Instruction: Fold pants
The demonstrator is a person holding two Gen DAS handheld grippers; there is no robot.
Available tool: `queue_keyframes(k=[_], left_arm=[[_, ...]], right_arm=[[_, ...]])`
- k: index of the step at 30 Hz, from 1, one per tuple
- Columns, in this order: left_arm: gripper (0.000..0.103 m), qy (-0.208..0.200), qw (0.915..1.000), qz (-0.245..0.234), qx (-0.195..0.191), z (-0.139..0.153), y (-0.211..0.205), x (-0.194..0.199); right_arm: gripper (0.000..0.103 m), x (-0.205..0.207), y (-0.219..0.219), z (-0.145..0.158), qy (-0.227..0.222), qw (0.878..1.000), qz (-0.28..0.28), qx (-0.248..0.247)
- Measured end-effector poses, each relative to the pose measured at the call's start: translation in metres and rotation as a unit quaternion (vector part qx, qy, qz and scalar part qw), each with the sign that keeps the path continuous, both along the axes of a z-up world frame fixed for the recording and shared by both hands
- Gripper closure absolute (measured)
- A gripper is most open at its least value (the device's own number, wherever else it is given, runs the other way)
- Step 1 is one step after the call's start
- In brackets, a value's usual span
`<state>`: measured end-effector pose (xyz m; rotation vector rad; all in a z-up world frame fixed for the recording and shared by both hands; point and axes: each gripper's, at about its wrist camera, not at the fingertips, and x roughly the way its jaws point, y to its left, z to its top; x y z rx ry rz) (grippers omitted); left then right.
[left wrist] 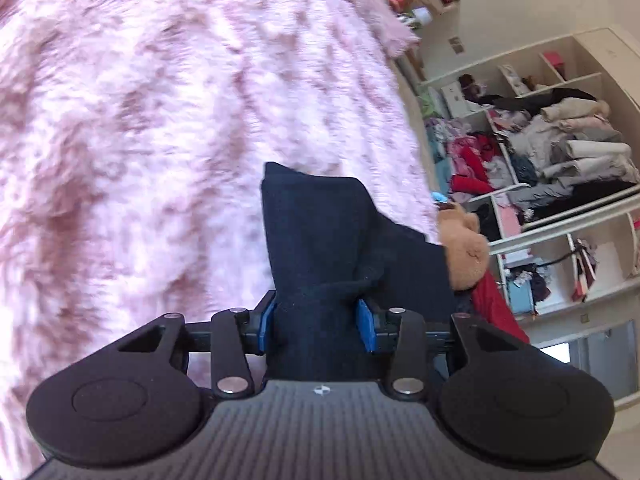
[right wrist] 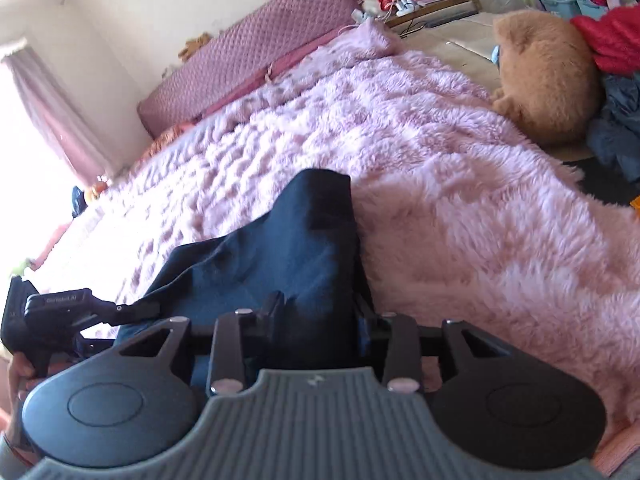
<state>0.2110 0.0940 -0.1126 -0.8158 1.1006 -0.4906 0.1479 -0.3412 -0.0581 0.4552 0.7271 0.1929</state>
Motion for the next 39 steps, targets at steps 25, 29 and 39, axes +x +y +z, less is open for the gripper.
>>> queue_keyframes(k=[25, 29, 39], left_arm=[[0.035, 0.052, 0.9814, -0.113, -0.146, -0.053, 0.021, -0.013], [0.035, 0.060, 0.9776, -0.130, -0.154, -0.058, 0.019, -0.004], [0.038, 0.080, 0.9702, -0.139, -0.182, -0.076, 0.023, 0.001]], right_arm=[[0.027, 0.188, 0.222, 0.085, 0.043, 0.853, 0.487, -0.180], [0.039, 0.218, 0.256, 0.056, 0.096, 0.801, 0.531, -0.261], [0.062, 0.253, 0.281, 0.001, 0.234, 0.713, 0.608, -0.259]])
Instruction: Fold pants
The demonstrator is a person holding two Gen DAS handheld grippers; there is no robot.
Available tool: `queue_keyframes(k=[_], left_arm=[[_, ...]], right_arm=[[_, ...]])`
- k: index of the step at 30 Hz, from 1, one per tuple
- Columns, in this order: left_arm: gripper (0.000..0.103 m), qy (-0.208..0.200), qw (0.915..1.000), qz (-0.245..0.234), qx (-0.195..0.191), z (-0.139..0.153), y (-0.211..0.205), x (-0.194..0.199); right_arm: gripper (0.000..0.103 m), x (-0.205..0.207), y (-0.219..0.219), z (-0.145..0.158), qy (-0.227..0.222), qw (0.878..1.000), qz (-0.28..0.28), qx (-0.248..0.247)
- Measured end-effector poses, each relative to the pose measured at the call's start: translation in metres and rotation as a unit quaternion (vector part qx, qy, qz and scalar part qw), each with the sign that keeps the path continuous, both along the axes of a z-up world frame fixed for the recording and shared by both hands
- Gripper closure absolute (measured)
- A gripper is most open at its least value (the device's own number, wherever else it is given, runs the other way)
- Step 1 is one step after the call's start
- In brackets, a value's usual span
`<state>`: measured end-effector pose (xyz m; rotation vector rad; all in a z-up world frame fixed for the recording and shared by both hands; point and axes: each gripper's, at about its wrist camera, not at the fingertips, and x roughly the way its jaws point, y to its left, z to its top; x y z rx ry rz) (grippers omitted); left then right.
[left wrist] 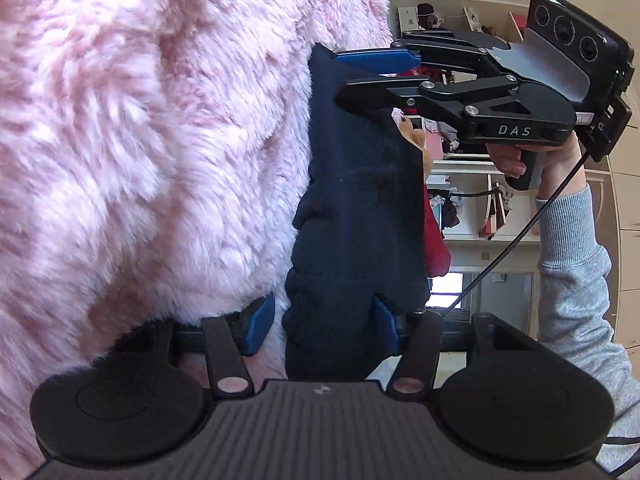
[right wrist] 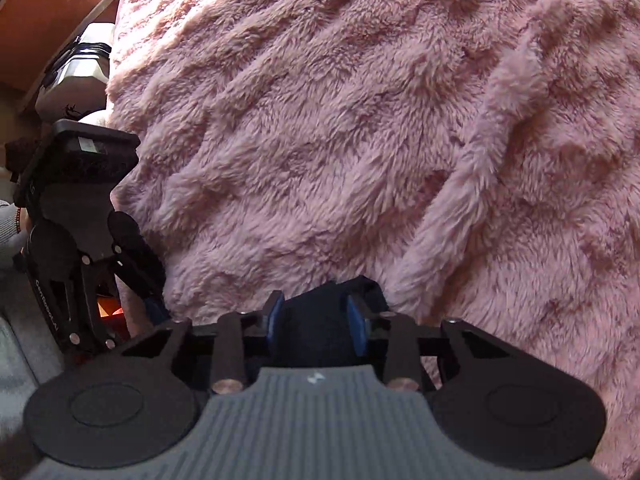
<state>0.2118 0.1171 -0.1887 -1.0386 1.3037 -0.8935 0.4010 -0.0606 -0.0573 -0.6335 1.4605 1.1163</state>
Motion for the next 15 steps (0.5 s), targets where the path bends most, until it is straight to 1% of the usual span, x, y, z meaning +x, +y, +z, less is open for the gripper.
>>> queue_keyframes(k=[1, 2, 3, 5, 7, 8, 9, 11, 12, 13, 15], left_arm=[[0.038, 0.001, 1.0000, 0.000, -0.001, 0.000, -0.001, 0.000], [0.038, 0.001, 1.0000, 0.000, -0.001, -0.001, -0.002, 0.000], [0.038, 0.000, 1.0000, 0.000, -0.001, -0.001, -0.002, 0.000], [0.038, 0.001, 1.0000, -0.001, -0.003, -0.005, 0.005, -0.003], [0.038, 0.004, 1.0000, 0.000, -0.005, -0.006, 0.006, -0.002], [0.039, 0.007, 1.0000, 0.000, -0.007, -0.007, 0.007, -0.002], [0.040, 0.008, 0.9999, -0.001, -0.008, -0.008, 0.007, -0.002], [0.047, 0.022, 0.9997, 0.003, -0.007, -0.011, 0.009, -0.002], [0.060, 0.032, 0.9994, 0.004, -0.010, -0.012, 0.010, -0.002], [0.065, 0.036, 0.9993, 0.004, -0.009, -0.012, 0.010, -0.003], [0.070, 0.043, 0.9990, 0.010, -0.003, -0.012, 0.011, -0.005]], right_arm=[[0.054, 0.003, 0.000, -0.003, 0.010, 1.000, 0.000, -0.005], [0.052, 0.006, 0.000, -0.007, 0.024, 1.000, -0.001, -0.010], [0.051, 0.007, 0.002, -0.009, 0.040, 0.999, 0.003, -0.012], [0.054, 0.006, 0.004, -0.010, 0.043, 0.999, 0.019, -0.014], [0.066, 0.000, 0.011, -0.009, 0.019, 0.999, 0.037, -0.026], [0.071, -0.004, 0.014, -0.007, 0.005, 0.999, 0.044, -0.027], [0.080, -0.009, 0.017, -0.004, -0.009, 0.998, 0.051, -0.025], [0.088, -0.022, 0.022, 0.003, -0.045, 0.996, 0.067, -0.035], [0.094, -0.028, 0.024, 0.006, -0.060, 0.995, 0.071, -0.035], [0.096, -0.033, 0.025, 0.007, -0.071, 0.994, 0.067, -0.039], [0.099, -0.043, 0.028, 0.008, -0.102, 0.992, 0.052, -0.053]])
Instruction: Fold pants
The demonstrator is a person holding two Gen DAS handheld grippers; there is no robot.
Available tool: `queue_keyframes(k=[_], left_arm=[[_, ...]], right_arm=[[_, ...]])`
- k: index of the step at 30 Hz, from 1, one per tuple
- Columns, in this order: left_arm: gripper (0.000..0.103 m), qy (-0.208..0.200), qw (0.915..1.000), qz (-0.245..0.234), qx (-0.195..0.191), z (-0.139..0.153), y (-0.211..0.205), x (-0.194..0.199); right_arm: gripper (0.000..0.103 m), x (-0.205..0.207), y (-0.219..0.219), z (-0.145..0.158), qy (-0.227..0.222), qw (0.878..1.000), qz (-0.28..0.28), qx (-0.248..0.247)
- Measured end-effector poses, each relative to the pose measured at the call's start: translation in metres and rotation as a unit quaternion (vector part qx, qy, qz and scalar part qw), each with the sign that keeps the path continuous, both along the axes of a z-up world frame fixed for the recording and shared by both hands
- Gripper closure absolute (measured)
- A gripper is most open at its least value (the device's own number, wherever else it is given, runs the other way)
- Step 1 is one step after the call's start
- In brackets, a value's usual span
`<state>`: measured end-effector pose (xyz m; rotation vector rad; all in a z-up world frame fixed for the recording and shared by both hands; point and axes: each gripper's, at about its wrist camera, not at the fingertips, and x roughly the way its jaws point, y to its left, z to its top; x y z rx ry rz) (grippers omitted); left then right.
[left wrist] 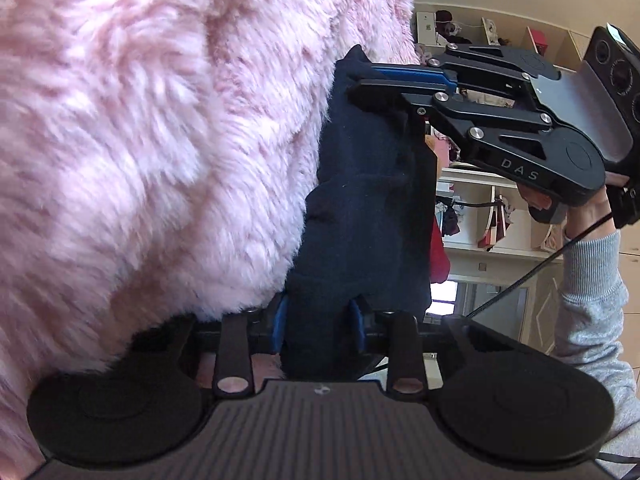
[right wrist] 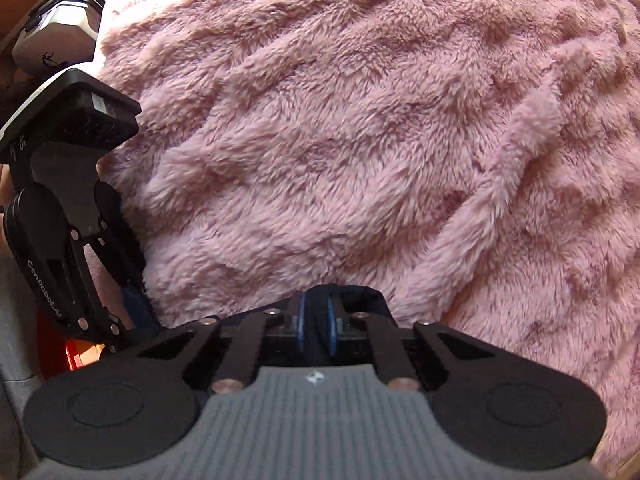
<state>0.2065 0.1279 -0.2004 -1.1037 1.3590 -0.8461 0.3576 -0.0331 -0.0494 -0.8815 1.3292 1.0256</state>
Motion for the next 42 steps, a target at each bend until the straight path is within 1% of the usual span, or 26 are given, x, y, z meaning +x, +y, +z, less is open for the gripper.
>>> queue_keyframes(k=[4, 6, 7, 9, 10, 11, 12, 13, 14, 15, 16, 18, 19, 20, 22, 23, 24, 27, 28, 32, 34, 35, 36, 39, 41, 42], left_arm=[[0.075, 0.019, 0.9998, 0.010, -0.003, -0.001, 0.003, -0.002], [0.078, 0.019, 0.9997, 0.012, -0.003, -0.001, 0.004, -0.005], [0.080, 0.016, 0.9998, 0.014, -0.001, 0.000, 0.004, -0.006], [0.082, 0.016, 0.9998, 0.013, 0.003, 0.001, 0.004, -0.009], [0.082, 0.012, 0.9999, 0.010, 0.003, 0.002, 0.003, -0.010], [0.083, 0.011, 0.9999, 0.004, 0.001, 0.002, 0.002, -0.012], [0.083, 0.017, 0.9998, -0.007, 0.003, 0.000, -0.001, -0.013], [0.082, 0.022, 0.9997, -0.010, 0.006, -0.002, -0.002, -0.015], [0.082, 0.027, 0.9996, -0.007, 0.005, -0.003, -0.002, -0.015], [0.082, 0.029, 0.9996, -0.003, 0.002, -0.003, 0.000, -0.016], [0.081, 0.028, 0.9996, -0.003, 0.000, -0.002, 0.002, -0.012], [0.078, 0.024, 0.9997, -0.010, -0.001, -0.002, 0.003, -0.007], [0.074, 0.023, 0.9997, -0.013, 0.000, -0.002, 0.003, -0.005], [0.074, 0.022, 0.9997, -0.013, -0.001, -0.003, 0.001, -0.005], [0.074, 0.021, 0.9997, -0.013, -0.006, -0.003, 0.001, -0.004], [0.074, 0.020, 0.9997, -0.014, -0.007, -0.003, 0.000, -0.004], [0.074, 0.018, 0.9997, -0.014, -0.006, -0.002, 0.000, -0.003], [0.073, 0.004, 0.9998, -0.021, 0.001, 0.000, -0.007, -0.001], [0.072, 0.003, 0.9997, -0.024, 0.002, 0.000, -0.008, 0.000], [0.068, 0.007, 0.9997, -0.024, 0.001, -0.001, -0.005, -0.002], [0.068, 0.006, 0.9997, -0.025, 0.002, -0.001, -0.002, -0.003], [0.067, 0.007, 0.9997, -0.025, 0.003, 0.000, -0.001, -0.004], [0.067, 0.009, 0.9997, -0.025, 0.003, 0.000, -0.001, -0.004], [0.066, 0.007, 0.9996, -0.024, 0.008, 0.000, -0.001, -0.006], [0.066, 0.005, 0.9996, -0.026, 0.012, 0.002, -0.003, -0.006], [0.066, 0.004, 0.9995, -0.027, 0.014, 0.003, -0.004, -0.006]], right_arm=[[0.103, -0.010, 0.003, -0.001, -0.060, 0.995, -0.073, -0.011], [0.103, -0.013, 0.002, 0.001, -0.120, 0.988, -0.092, 0.004], [0.103, -0.010, -0.001, 0.004, -0.131, 0.985, -0.108, 0.013], [0.103, -0.001, -0.008, 0.006, -0.127, 0.980, -0.152, 0.028], [0.103, -0.001, -0.009, 0.005, -0.144, 0.977, -0.155, 0.031], [0.103, -0.002, -0.010, 0.006, -0.169, 0.974, -0.147, 0.027], [0.103, -0.002, -0.008, 0.005, -0.228, 0.964, -0.135, 0.016], [0.103, 0.003, -0.012, 0.009, -0.257, 0.956, -0.137, 0.021], [0.103, 0.013, -0.020, 0.014, -0.247, 0.956, -0.156, 0.035], [0.103, 0.027, -0.030, 0.023, -0.222, 0.954, -0.194, 0.059], [0.103, 0.031, -0.035, 0.031, -0.206, 0.953, -0.206, 0.084], [0.103, 0.026, -0.036, 0.044, -0.146, 0.964, -0.172, 0.140], [0.102, 0.020, -0.032, 0.049, -0.113, 0.969, -0.153, 0.159], [0.099, 0.016, -0.026, 0.050, -0.082, 0.974, -0.139, 0.159], [0.054, 0.007, -0.006, 0.039, -0.005, 0.984, -0.120, 0.131], [0.051, 0.001, 0.000, 0.035, 0.020, 0.986, -0.114, 0.124], [0.051, -0.005, 0.004, 0.031, 0.031, 0.988, -0.099, 0.117], [0.051, -0.019, 0.016, 0.019, -0.016, 0.997, -0.034, 0.067], [0.051, -0.020, 0.019, 0.013, -0.021, 0.998, -0.018, 0.055], [0.050, -0.025, 0.027, -0.017, -0.018, 1.000, 0.022, -0.011], [0.049, -0.025, 0.027, -0.028, -0.010, 0.999, 0.036, -0.029], [0.051, -0.025, 0.028, -0.031, -0.004, 0.999, 0.035, -0.031], [0.061, -0.025, 0.029, -0.034, -0.001, 0.999, 0.040, -0.032], [0.083, -0.033, 0.030, -0.035, -0.020, 0.996, 0.076, -0.040], [0.087, -0.043, 0.029, -0.034, -0.039, 0.995, 0.083, -0.044], [0.089, -0.054, 0.028, -0.035, -0.061, 0.992, 0.101, -0.048]])
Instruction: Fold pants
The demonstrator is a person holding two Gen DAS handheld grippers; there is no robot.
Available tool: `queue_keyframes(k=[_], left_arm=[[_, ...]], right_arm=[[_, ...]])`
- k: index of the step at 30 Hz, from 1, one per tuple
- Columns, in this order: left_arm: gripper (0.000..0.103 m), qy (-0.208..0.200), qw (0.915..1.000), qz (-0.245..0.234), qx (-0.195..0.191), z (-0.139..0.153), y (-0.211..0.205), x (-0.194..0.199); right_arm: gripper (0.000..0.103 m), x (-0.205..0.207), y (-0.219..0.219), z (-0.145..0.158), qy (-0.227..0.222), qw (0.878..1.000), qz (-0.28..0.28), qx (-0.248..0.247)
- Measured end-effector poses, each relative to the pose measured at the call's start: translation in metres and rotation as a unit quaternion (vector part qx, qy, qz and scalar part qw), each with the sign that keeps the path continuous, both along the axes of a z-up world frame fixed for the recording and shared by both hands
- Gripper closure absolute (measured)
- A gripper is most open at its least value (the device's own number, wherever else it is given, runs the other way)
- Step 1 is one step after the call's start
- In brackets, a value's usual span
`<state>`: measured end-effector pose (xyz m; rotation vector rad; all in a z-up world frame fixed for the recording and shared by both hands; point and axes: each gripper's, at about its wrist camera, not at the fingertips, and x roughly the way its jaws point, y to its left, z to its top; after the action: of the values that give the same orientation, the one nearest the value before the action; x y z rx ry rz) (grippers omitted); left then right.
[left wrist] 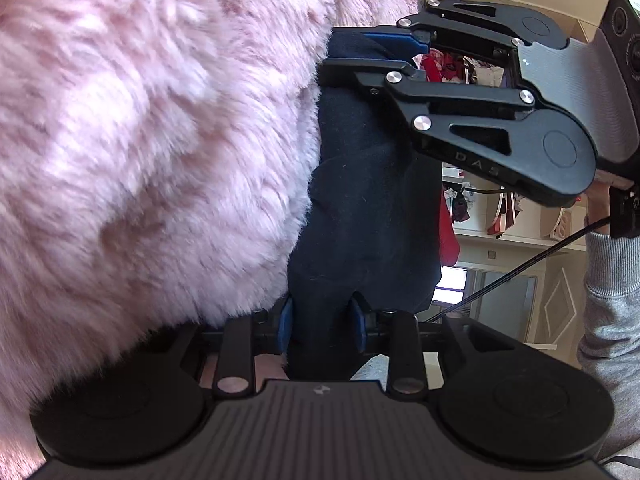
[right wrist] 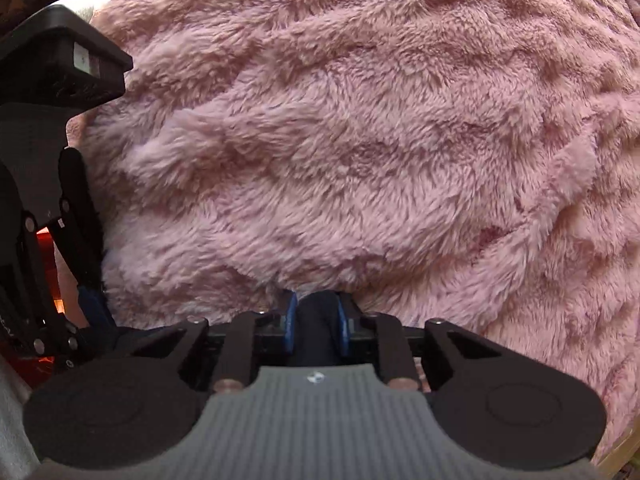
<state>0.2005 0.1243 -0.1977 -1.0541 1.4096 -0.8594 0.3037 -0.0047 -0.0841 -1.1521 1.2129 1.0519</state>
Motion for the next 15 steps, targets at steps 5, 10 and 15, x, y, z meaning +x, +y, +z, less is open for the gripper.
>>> queue_keyframes(k=[5, 10, 15], left_arm=[[0.066, -0.001, 1.0000, 0.002, 0.008, 0.004, -0.003, -0.003], [0.080, -0.030, 0.9990, 0.010, 0.031, 0.017, -0.010, -0.009], [0.083, -0.041, 0.9984, 0.015, 0.037, 0.022, -0.011, -0.014]], right_arm=[[0.093, -0.035, 0.001, 0.005, -0.086, 0.996, 0.030, -0.006], [0.096, -0.018, -0.015, 0.022, -0.104, 0.989, -0.097, 0.046], [0.102, -0.006, -0.026, 0.019, -0.167, 0.975, -0.135, 0.065]])
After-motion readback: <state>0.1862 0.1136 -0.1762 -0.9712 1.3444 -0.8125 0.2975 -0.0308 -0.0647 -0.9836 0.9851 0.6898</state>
